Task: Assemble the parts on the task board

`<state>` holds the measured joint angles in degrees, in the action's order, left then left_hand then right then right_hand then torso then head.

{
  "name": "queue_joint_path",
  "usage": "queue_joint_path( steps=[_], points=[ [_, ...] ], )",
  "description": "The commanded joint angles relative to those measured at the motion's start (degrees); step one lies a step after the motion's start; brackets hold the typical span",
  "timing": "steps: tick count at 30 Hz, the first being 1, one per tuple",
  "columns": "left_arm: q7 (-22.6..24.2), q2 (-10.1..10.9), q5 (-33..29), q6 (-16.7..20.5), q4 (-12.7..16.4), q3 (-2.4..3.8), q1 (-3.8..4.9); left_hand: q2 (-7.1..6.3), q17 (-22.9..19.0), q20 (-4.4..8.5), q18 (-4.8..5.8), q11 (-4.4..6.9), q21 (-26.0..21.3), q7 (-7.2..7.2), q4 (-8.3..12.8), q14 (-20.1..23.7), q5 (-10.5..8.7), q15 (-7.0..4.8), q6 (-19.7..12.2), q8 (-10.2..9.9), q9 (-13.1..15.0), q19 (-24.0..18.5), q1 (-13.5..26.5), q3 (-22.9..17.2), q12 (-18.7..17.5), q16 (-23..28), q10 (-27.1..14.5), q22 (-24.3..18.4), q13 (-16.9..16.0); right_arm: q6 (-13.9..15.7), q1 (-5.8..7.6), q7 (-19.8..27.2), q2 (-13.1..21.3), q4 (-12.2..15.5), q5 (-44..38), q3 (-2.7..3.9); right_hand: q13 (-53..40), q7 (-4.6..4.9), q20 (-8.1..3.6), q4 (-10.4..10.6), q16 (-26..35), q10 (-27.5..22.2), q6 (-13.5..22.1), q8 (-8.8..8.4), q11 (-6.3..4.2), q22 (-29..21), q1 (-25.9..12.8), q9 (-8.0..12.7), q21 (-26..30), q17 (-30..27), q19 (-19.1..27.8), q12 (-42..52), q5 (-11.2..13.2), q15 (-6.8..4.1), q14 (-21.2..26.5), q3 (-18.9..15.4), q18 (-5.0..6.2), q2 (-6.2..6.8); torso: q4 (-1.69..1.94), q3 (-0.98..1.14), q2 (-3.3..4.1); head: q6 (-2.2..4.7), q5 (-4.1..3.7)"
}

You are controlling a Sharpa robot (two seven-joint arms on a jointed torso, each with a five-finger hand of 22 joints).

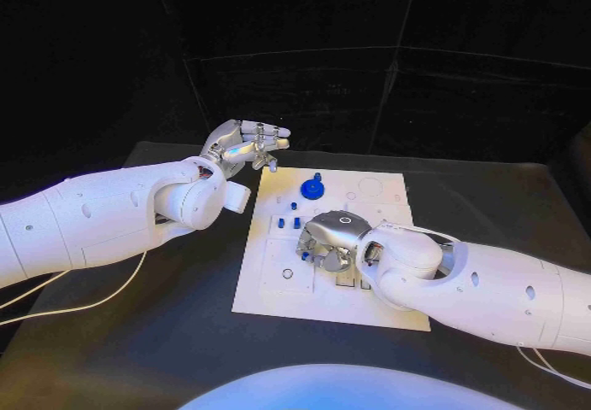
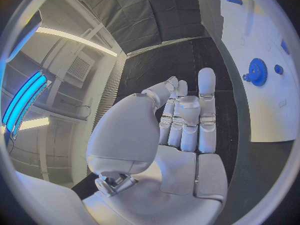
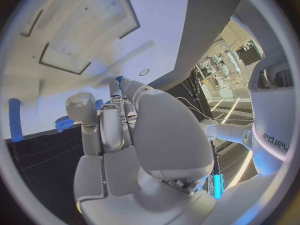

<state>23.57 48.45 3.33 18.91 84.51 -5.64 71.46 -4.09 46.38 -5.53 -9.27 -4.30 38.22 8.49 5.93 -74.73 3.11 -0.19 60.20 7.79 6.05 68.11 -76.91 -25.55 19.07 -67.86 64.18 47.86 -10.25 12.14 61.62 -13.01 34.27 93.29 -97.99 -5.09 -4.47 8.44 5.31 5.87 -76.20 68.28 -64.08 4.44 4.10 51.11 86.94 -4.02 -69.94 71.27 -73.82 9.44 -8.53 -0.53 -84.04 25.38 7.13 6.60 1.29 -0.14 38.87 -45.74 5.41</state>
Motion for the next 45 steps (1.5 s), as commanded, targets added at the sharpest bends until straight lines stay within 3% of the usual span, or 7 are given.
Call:
queue_joint_path(
  steps=[1,9,13,19,31,38,45],
  points=[
    [0.03,-0.03,-0.17,-0.83,0.05,0.04,0.08,0.48,-0.07,-0.1,-1.16,0.02,-0.33,0.06,0.0,0.54,0.12,0.0,-0.14,0.2,-0.07,-0.38,-0.29,0.41,0.39,0.36,-0.47,-0.07,-0.07,-1.63,-0.01,-0.48,-0.14,-0.09,-0.87,-0.02,0.18,0.26,0.14,-0.09,-0.19,-0.72,0.72,-0.55,0.42,-0.17,-1.07,0.12,0.03,-0.16,-0.29,-0.65,0.21,0.11,-2.45,0.12,-0.04,0.19,-0.02,-0.02,0.0,-0.01,0.01],
    [-0.09,-0.01,-0.17,-0.94,0.02,0.04,0.08,0.48,-0.07,-0.1,-1.16,0.02,-0.33,0.06,0.0,0.54,0.12,0.0,-0.14,0.2,-0.07,-0.38,-0.29,0.41,0.39,0.36,-0.47,-0.07,-0.07,-1.38,-0.02,-0.32,-0.15,-0.2,-0.91,-0.03,0.31,0.41,0.37,-0.01,-0.25,-1.3,1.31,-0.64,0.65,-0.26,-2.69,0.13,0.12,-0.19,-0.23,-0.96,-0.73,0.32,-2.43,-0.38,-0.02,0.79,0.03,0.0,-0.01,-0.1,-0.01],
    [-0.16,0.0,-0.17,-1.02,0.02,0.04,0.08,0.48,-0.07,-0.1,-1.16,0.02,-0.33,0.06,0.0,0.54,0.12,0.0,-0.14,0.2,-0.07,-0.38,-0.29,0.41,0.39,0.36,-0.47,-0.07,-0.07,-0.09,-0.02,-0.07,-0.12,-0.27,-0.61,-0.04,0.78,1.51,0.92,0.45,-0.31,-4.47,4.77,-1.03,1.71,-1.66,-4.56,0.45,0.99,-0.24,0.49,-2.41,-0.89,1.21,-2.38,-1.15,0.15,1.88,-0.03,0.01,-0.02,-0.09,0.05],
    [-0.25,0.03,-0.17,-1.08,0.0,0.04,0.08,0.55,-0.24,-0.15,-1.16,-0.02,-0.41,0.09,0.0,0.67,0.12,0.05,-0.21,0.26,-0.11,-0.41,-0.3,0.47,0.62,0.43,-0.65,-0.1,-0.17,2.63,-0.03,0.41,0.18,-0.02,-0.25,-0.05,0.74,1.75,1.69,0.32,0.98,-9.34,9.45,-0.91,2.58,-4.67,-5.72,0.36,2.95,-2.07,2.04,-3.47,-0.97,1.9,-1.69,-2.8,0.71,2.86,-0.02,0.01,-0.03,0.01,-0.06],
    [-0.99,0.15,-0.17,-1.81,-0.12,0.04,0.08,0.55,-0.41,-0.17,-1.15,-0.05,-0.46,0.12,-0.02,0.78,0.11,0.07,-0.24,0.28,-0.12,-0.44,-0.25,0.53,0.69,0.51,-0.77,-0.11,-0.19,10.47,0.15,3.33,7.31,6.59,2.44,0.05,0.37,1.6,1.62,-0.18,0.95,-8.54,8.46,-0.14,2.31,-4.05,-5.4,-0.03,2.64,-2.31,1.34,-1.09,-2.59,1.71,-1.71,-3.5,0.63,2.03,-0.1,-0.07,-0.11,0.72,-0.67],
    [-1.21,0.18,-0.17,-1.93,-0.21,0.0,0.08,0.55,-0.41,-0.17,-1.15,-0.05,-0.46,0.12,-0.02,0.78,0.11,0.07,-0.24,0.28,-0.12,-0.44,-0.25,0.53,0.69,0.51,-0.77,-0.11,-0.19,5.96,3.67,0.37,12.03,6.34,9.08,1.19,0.73,1.18,1.72,0.73,2.04,-10.96,9.59,-0.74,2.18,-6.15,-7.37,0.21,4.02,-3.81,2.16,-0.99,-1.27,1.6,-1.31,-6.22,0.9,3.06,-0.38,0.01,-0.18,1.59,-1.49],
    [-1.25,0.02,-0.17,-2.14,-0.25,-0.05,0.08,0.55,-0.61,-0.19,-1.15,-0.07,-0.51,0.12,-0.04,0.9,0.11,0.1,-0.25,0.31,-0.13,-0.48,-0.22,0.59,0.78,0.62,-0.85,-0.13,-0.23,3.09,5.89,-0.68,14.49,4.43,10.53,1.54,0.72,0.72,2.0,0.85,3.14,-14.41,11.41,-0.71,2.47,-7.74,-6.87,0.18,5.36,-5.34,2.54,-0.43,-1.75,1.9,-1.08,-11.46,1.06,2.77,-0.3,0.07,-0.18,1.94,-1.93]
  ],
)
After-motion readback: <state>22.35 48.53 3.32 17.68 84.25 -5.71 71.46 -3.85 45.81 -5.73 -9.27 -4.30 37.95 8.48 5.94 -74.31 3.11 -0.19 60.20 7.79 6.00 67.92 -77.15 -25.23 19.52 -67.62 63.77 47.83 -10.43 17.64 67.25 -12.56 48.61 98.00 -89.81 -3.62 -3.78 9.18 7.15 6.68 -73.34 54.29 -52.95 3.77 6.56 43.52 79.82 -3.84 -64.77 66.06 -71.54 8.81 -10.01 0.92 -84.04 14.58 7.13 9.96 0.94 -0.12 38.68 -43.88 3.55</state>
